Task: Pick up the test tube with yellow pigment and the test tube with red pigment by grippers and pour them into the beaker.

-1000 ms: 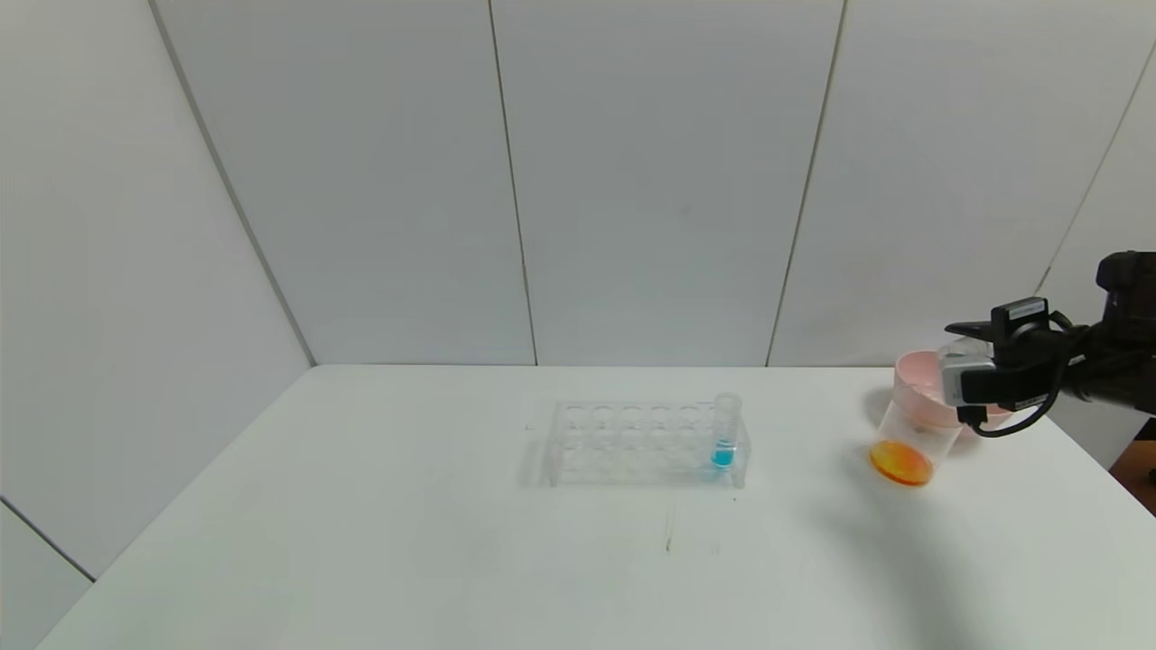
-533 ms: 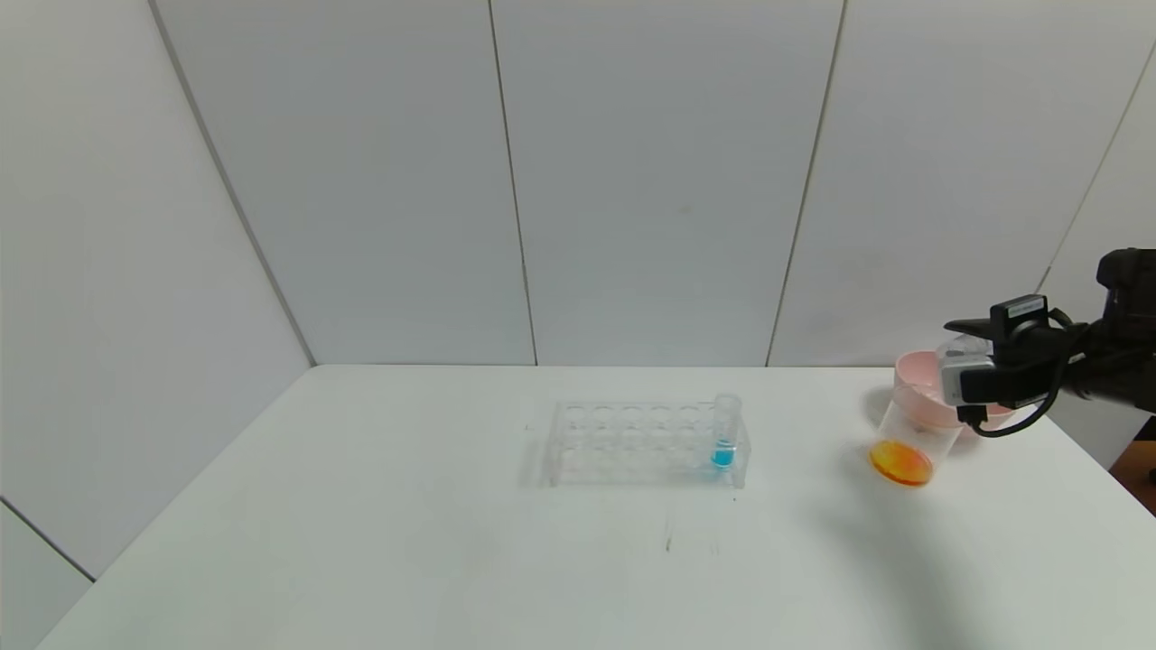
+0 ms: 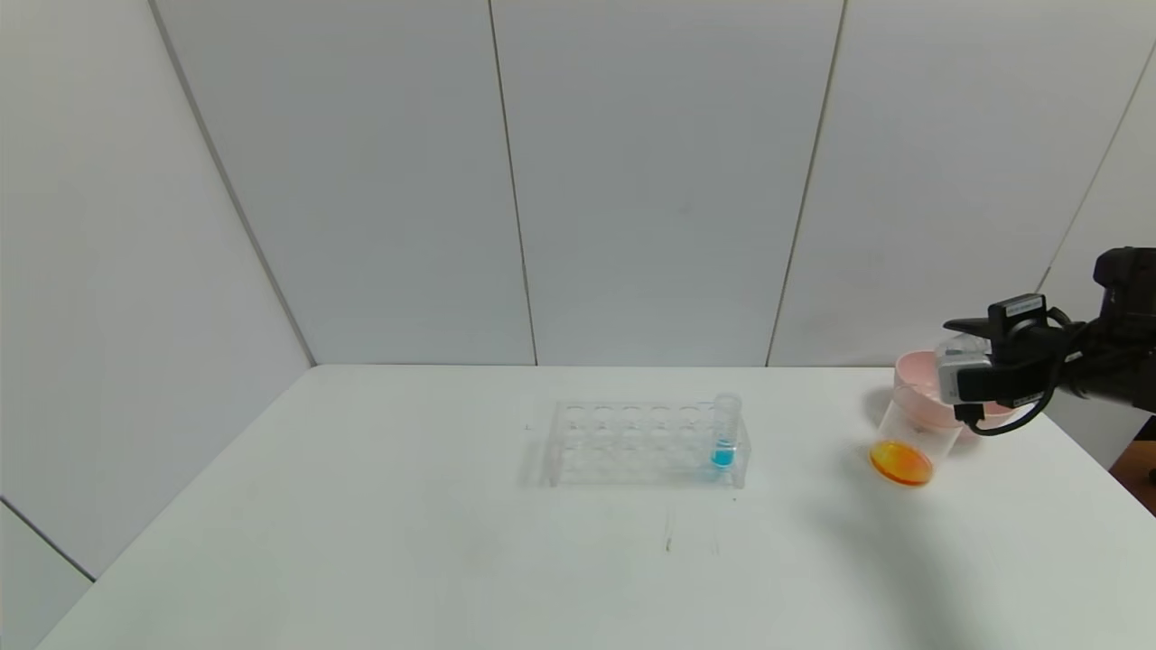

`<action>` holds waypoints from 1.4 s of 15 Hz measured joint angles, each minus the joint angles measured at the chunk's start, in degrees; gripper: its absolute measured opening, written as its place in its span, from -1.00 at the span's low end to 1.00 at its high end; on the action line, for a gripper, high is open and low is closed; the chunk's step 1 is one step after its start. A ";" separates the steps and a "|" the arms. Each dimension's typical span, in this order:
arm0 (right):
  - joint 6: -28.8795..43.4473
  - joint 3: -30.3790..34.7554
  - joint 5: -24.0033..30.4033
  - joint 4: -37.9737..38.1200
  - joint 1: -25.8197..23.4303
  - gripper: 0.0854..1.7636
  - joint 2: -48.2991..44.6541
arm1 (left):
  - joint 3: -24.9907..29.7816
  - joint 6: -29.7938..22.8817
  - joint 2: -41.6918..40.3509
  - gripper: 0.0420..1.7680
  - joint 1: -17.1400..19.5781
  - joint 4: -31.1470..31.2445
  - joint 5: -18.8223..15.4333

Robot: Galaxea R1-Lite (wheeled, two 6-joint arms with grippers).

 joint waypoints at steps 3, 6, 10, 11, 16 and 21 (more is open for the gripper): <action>4.75 -0.46 -0.22 0.45 0.06 -0.44 -0.23 | 0.00 0.00 0.00 1.00 0.00 0.00 0.00; 16.42 -0.77 -1.21 0.56 0.06 -0.44 -0.56 | 0.00 0.00 0.00 1.00 0.00 0.00 0.00; 43.17 -1.68 -2.11 0.45 0.56 -0.44 -0.65 | 0.00 0.00 0.00 1.00 0.00 0.00 0.00; 50.82 -2.06 -2.76 0.23 0.76 -0.44 -0.65 | 0.00 0.00 0.00 1.00 0.00 0.00 0.00; 80.75 -3.64 -4.13 -0.44 1.00 -0.44 -1.06 | 0.00 0.00 0.00 1.00 0.00 0.00 0.00; 88.44 -4.00 -4.40 -0.24 0.80 -0.44 -0.72 | 0.00 0.00 -0.02 1.00 0.00 0.00 0.00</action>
